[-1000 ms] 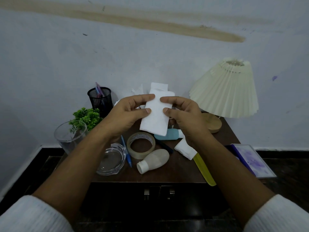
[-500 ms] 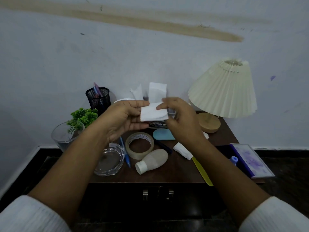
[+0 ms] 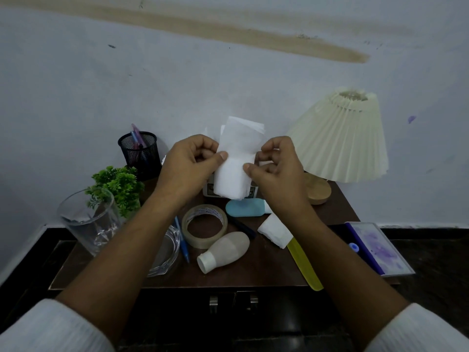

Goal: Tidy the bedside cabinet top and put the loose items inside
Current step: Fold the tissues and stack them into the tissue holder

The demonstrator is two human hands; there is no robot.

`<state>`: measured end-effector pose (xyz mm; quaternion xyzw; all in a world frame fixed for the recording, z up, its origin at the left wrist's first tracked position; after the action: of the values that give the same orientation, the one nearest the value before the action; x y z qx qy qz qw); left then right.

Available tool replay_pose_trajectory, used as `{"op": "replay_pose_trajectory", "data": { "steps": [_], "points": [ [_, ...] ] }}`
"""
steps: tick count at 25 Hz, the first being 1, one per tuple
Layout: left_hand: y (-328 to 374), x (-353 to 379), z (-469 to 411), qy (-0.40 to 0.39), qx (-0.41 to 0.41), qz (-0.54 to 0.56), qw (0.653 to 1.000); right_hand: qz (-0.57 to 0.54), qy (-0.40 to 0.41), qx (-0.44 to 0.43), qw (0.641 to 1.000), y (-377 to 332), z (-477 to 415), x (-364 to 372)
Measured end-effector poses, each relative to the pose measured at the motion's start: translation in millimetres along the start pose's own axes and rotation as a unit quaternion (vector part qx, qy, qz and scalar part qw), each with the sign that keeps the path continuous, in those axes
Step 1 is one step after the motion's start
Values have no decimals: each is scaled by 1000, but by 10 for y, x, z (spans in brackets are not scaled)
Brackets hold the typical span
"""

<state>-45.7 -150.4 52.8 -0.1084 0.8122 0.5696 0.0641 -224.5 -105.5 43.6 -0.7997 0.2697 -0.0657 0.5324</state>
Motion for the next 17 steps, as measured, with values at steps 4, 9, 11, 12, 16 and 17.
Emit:
{"op": "replay_pose_trajectory", "data": {
  "steps": [4, 9, 11, 12, 16, 17],
  "points": [
    [-28, 76, -38, 25, 0, 12, 1000, 24, 19, -46, 999, 26, -76, -3],
    [-25, 152, -113, -44, -1, 93, 995, 43, 37, -23, 998, 133, -113, -8],
    [-34, 174, -116, -65, 10, 73, 995, 54, 41, -19, 998, 160, -132, -10],
    [-40, 183, -112, -62, 11, 60, 996, 65, 42, -27, 997, 161, -134, -3],
    [-18, 232, -93, -34, 0, 75, 997, 130, 64, -112, 983, 108, -89, 59],
    [-9, 246, -92, -36, -1, 81, 996, 143, 50, -117, 982, 107, -81, 89]
  ]
}}
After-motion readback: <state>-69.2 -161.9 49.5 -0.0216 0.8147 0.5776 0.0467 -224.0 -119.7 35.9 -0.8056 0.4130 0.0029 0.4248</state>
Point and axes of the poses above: each hand's wrist, its own z-axis away from the middle knuckle, its own x-axis out of the palm, y = z × x, the point moved 3 cm from there along -z, towards the middle knuckle, and after that the axes turned 9 degrees about y, right-handed, at the moved point
